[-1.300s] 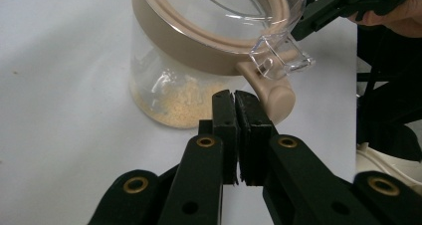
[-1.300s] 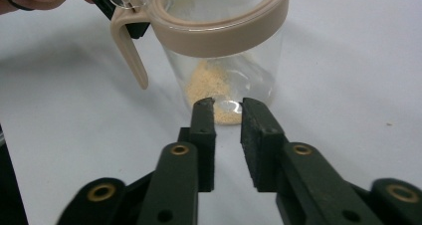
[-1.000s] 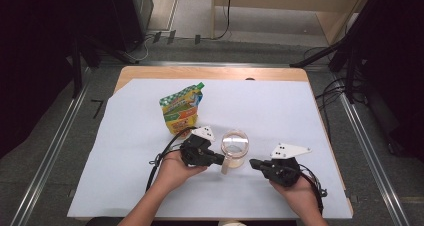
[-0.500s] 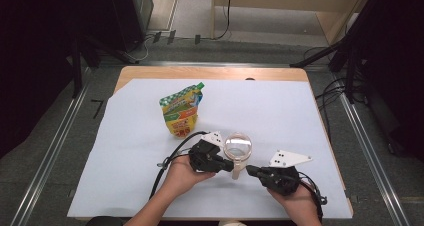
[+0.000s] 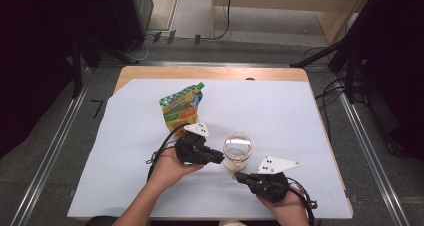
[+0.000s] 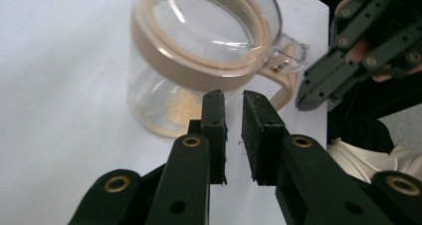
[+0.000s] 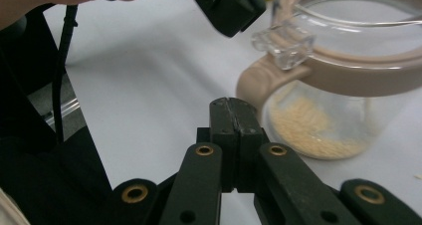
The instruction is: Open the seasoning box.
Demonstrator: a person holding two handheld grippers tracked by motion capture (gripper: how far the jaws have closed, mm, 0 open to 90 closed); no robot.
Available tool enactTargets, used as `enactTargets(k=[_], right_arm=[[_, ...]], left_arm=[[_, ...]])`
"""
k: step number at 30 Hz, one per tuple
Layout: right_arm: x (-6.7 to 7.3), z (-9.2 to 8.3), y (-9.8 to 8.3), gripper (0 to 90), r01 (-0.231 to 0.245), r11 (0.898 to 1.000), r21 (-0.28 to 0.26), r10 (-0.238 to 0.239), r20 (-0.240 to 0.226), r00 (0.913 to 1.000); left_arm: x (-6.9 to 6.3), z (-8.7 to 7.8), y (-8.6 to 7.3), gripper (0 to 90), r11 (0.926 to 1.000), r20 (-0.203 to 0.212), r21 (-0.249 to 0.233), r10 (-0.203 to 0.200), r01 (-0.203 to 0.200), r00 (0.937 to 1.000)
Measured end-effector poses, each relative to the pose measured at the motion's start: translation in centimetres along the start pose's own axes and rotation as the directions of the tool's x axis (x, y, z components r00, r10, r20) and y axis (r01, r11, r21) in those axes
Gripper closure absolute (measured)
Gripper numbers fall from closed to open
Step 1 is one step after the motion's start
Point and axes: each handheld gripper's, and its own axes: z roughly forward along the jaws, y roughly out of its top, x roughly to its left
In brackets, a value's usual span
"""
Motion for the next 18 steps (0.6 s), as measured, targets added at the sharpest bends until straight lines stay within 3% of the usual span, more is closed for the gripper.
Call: enactTargets(k=[8, 18], right_arm=[[0.8, 1.9, -0.2, 90.0, -0.011, 1.000, 0.013, 0.011, 0.016, 0.9998], [0.8, 2.6, -0.3, 90.0, 0.003, 1.000, 0.022, -0.004, 0.041, 0.9992]], left_arm=[[0.8, -0.6, -0.3, 58.8, 0.9997, -0.041, -0.023, -0.006, 0.005, 0.9992], [1.2, -0.9, -0.5, 49.8, 0.9988, -0.050, -0.048, -0.017, 0.015, 0.9986]])
